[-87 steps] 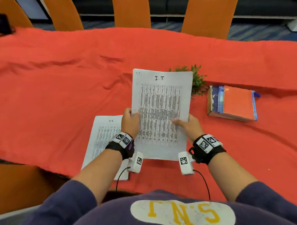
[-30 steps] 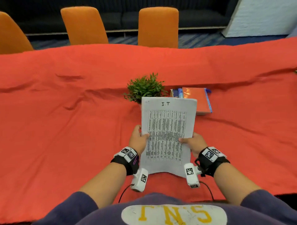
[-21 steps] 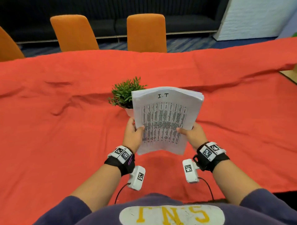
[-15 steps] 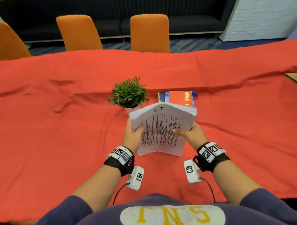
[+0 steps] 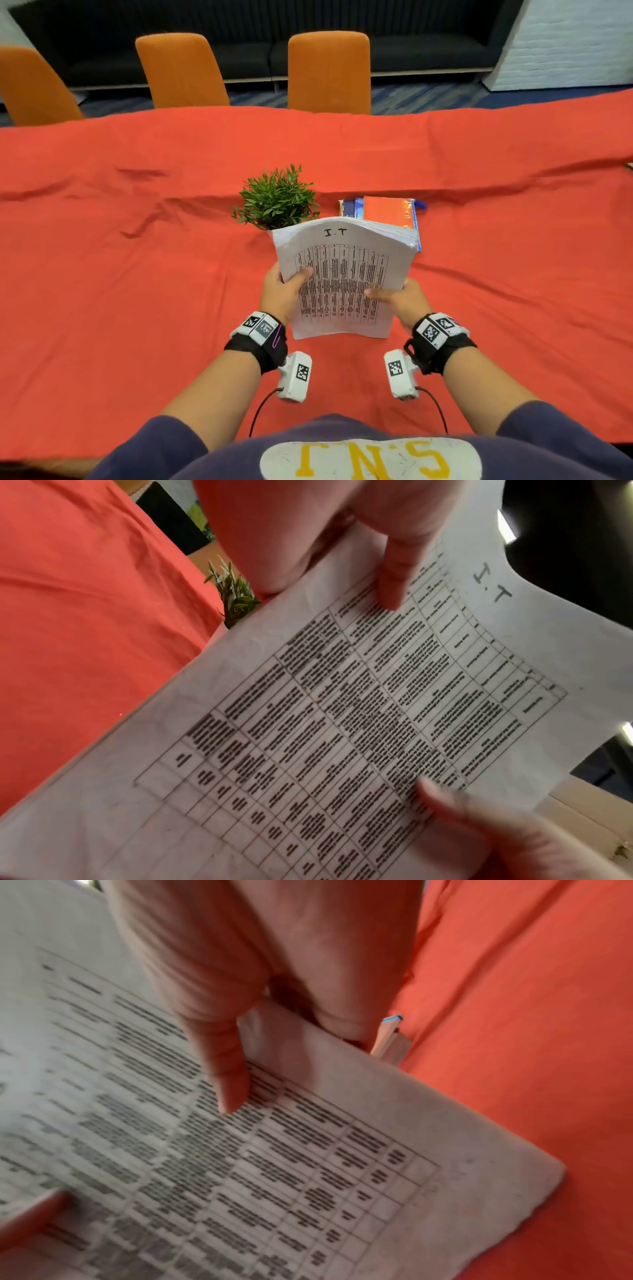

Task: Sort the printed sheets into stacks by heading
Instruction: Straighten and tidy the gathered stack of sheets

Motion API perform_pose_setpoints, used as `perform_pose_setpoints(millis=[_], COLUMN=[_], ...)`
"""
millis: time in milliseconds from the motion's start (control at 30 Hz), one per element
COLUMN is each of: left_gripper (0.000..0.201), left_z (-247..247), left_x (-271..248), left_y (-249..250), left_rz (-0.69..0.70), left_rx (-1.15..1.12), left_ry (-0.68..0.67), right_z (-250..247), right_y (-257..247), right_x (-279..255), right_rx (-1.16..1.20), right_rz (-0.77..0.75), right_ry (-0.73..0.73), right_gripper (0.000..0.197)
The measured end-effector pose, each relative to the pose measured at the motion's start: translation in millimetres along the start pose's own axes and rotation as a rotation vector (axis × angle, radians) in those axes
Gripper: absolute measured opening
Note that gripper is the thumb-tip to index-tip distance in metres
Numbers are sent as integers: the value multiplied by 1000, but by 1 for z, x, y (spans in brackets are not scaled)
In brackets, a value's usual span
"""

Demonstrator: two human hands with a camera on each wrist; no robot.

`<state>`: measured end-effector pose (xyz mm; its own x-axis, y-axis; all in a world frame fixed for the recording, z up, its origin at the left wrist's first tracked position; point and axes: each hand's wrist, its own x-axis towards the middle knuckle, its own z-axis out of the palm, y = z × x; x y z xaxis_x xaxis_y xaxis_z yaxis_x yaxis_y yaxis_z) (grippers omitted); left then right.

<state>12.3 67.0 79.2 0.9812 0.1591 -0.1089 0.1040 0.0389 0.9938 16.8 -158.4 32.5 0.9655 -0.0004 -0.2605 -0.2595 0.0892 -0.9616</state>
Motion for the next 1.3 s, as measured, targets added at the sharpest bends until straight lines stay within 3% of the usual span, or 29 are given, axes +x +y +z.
perform_pose_setpoints(millis=[133,267,400,533,633,767,900,967,1100,1300], left_gripper=[16,20,28,24,42,41,38,27,33,28], left_z=[-2,-10,-19,-17,-12,-17,-50,-67,-75,-67], left_x=[6,19,33,39,37,39,47,49,45,38], left_y=[6,22,43,51,47,33,16,8,-5,-22], left_rz=[24,28,15,-8,-98,-168,-213,-193,-186,-193], left_rx=[5,-127,-365,-519,-593,-592,-483,-282,57,92], left_ry=[-12,31,56,33,47,-4,65,32,-113,-72], right_z=[-12,-24,-28,-13,5,1,-31,-45,-53,-46], right_y=[18,28,17,-5,-16,-24,-18,-14,-12,-4], right_x=[2,-3,-4,-1,3,8,14,15,12,9], right_rx=[-26,-28,238,609,649,588,445,371,232,110], right_rz=[98,155,128,59,44,21,-4,-22,-27,-59], right_ry=[-39,-46,31,9,-65,-32,34,19,31,56], right_gripper=[43,77,91,53,50,47,49,52,76,74])
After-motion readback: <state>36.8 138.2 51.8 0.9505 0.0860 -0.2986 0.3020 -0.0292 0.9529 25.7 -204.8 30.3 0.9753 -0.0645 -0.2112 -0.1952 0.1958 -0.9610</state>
